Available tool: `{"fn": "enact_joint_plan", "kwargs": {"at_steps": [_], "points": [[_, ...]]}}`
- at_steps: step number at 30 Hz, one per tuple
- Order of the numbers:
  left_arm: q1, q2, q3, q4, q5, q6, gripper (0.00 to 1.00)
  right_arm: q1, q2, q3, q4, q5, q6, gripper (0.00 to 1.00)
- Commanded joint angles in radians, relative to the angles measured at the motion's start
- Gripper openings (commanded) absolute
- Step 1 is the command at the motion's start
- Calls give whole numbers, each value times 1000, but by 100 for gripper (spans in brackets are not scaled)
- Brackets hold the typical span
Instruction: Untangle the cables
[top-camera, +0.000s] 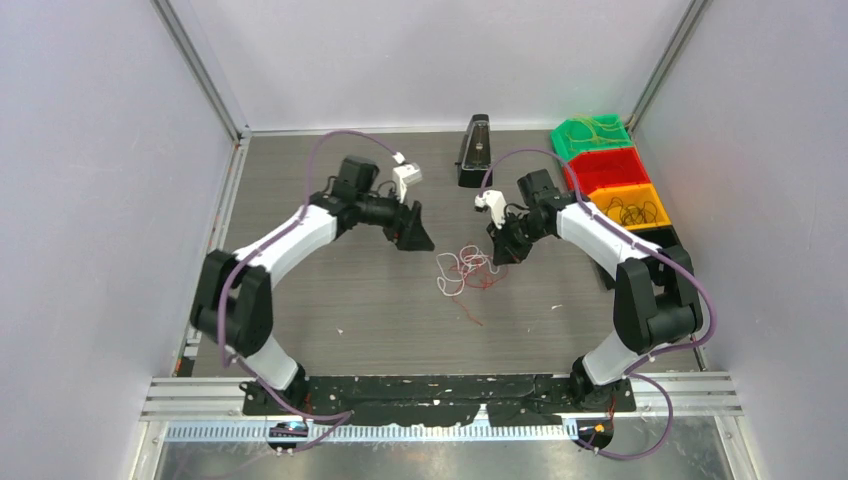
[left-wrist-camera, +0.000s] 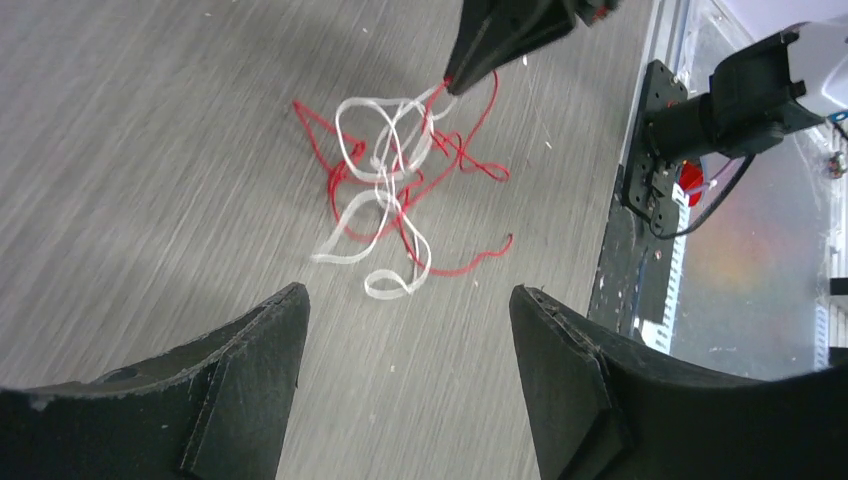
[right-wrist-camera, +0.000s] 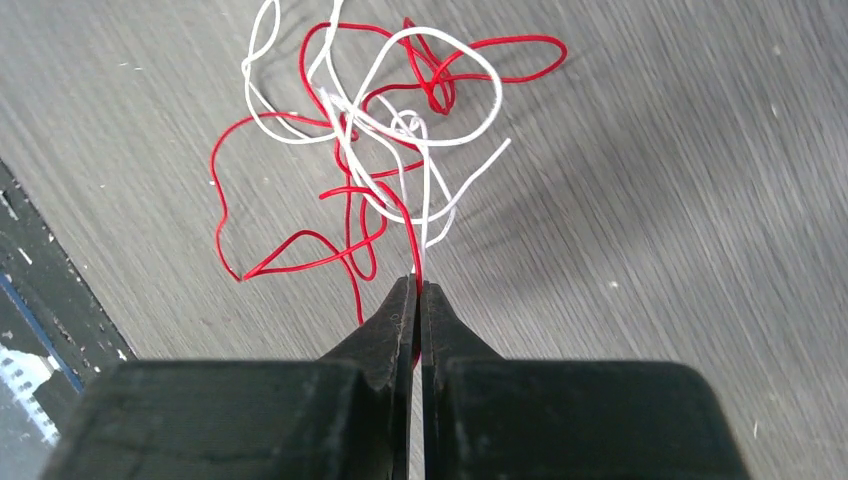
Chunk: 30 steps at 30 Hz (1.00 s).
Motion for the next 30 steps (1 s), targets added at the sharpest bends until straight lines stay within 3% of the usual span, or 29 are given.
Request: {"fn": "enact_joint_plan", "kwargs": {"at_steps": [1,6,16,21,24,26,30], "points": [[-43,118,26,245,17,-125,75,17,-52,25,-6,-93,-127,6],[-94,255,77,253,23,-126,75,22,-73,27,-14,-130,-181,5],[-138,332,24,254,30,-87,75,23,37,86,-50,-159,-168,6],[-138,353,12,188,15,-46,71,20,118,113,-59,-122,-173,6],[-140,359,2,175,-6,-40,64,16,159,123,-60,-106,-175,6],[-140,369,7,147,-18,-33,57,10,195,135,-61,-98,-161,10],[-140,375,8,103,-30,5,37,-19,224,157,-69,-90,-124,35]]}}
